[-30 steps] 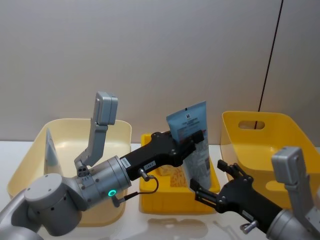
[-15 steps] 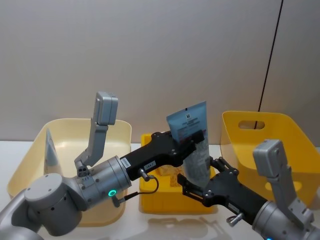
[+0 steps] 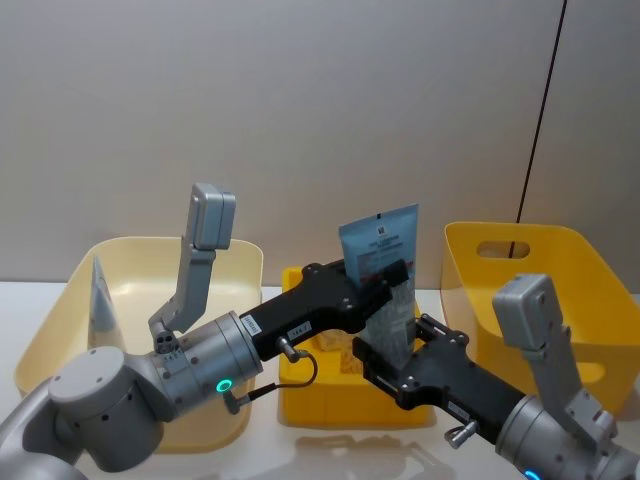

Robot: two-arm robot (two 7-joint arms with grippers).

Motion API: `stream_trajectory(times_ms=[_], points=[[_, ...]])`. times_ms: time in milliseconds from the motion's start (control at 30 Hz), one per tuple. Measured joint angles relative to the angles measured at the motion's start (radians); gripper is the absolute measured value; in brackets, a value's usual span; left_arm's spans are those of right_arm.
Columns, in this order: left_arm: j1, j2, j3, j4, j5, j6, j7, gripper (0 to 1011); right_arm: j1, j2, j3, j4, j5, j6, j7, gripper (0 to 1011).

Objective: Bimanual collaborative sorting of washing and personal care products

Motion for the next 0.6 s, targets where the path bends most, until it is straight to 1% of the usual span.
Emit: stream_trajectory(times_ms=[200, 233, 267, 300, 333, 367, 400, 433, 500, 533, 600], points=[[0.0, 0.0, 0.0, 0.0, 0.0, 0.0, 0.0, 379, 0.004, -0.002, -0.003, 0.002, -0.002, -0.001, 0.001, 608], [0.0, 0.0, 0.0, 0.0, 0.0, 0.0, 0.0, 439, 0.005, -0.002, -0.003, 0.003, -0.002, -0.001, 0.001, 605], [0.0, 0.0, 0.0, 0.0, 0.0, 0.0, 0.0, 458, 0.005, -0.002, -0.004, 0.003, -0.002, -0.001, 0.001, 598], [0.0, 0.0, 0.0, 0.0, 0.0, 0.0, 0.0, 499, 0.005, -0.002, -0.004, 0.003, -0.002, -0.001, 0.001, 596], [0.0, 0.0, 0.0, 0.0, 0.0, 0.0, 0.0, 499, 0.005, -0.002, -0.004, 0.003, -0.002, -0.001, 0.001, 591], [0.0, 0.0, 0.0, 0.0, 0.0, 0.0, 0.0, 556, 0.005, -0.002, -0.004, 0.003, -0.003, -0.001, 0.001, 587], [0.0, 0.0, 0.0, 0.0, 0.0, 0.0, 0.0, 578, 0.005, -0.002, -0.004, 0.003, -0.003, -0.001, 0.001, 577], [0.0, 0.0, 0.0, 0.0, 0.0, 0.0, 0.0, 637, 0.005, -0.003, -0.003, 0.003, -0.004, -0.001, 0.0, 575], [0.0, 0.0, 0.0, 0.0, 0.0, 0.0, 0.0, 673, 0.005, -0.004, -0.002, 0.003, -0.005, 0.0, -0.003, 566], [0.0, 0.0, 0.0, 0.0, 0.0, 0.0, 0.0, 722, 0.005, -0.006, -0.001, 0.004, -0.007, 0.001, -0.008, 562], [0.0, 0.0, 0.0, 0.0, 0.0, 0.0, 0.0, 782, 0.004, -0.007, 0.002, 0.004, -0.011, 0.002, -0.016, 555]])
